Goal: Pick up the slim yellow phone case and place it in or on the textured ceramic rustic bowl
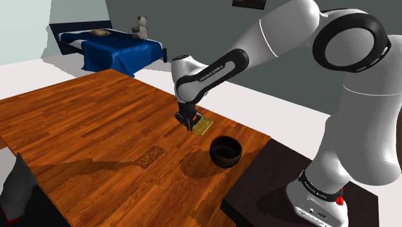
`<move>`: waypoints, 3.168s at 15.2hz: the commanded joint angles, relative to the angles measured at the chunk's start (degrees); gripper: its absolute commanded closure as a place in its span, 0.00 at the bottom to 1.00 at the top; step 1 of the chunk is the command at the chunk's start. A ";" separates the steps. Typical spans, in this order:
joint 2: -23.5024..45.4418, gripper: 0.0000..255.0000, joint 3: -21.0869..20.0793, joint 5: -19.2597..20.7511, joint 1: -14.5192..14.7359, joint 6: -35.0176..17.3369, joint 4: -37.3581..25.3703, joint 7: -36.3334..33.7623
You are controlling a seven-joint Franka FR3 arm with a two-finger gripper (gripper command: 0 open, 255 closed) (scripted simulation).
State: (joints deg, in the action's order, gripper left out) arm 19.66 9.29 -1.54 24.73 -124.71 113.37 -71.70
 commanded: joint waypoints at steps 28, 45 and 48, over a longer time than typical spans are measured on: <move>-14.64 1.00 0.86 3.20 0.96 -18.59 33.07 -2.13; -16.67 0.00 0.91 3.65 1.07 -15.71 32.21 -2.51; -19.51 0.00 0.91 4.20 1.14 -11.82 31.12 -2.94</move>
State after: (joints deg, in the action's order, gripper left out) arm 1.02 10.21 2.47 25.84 -137.44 144.44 -74.46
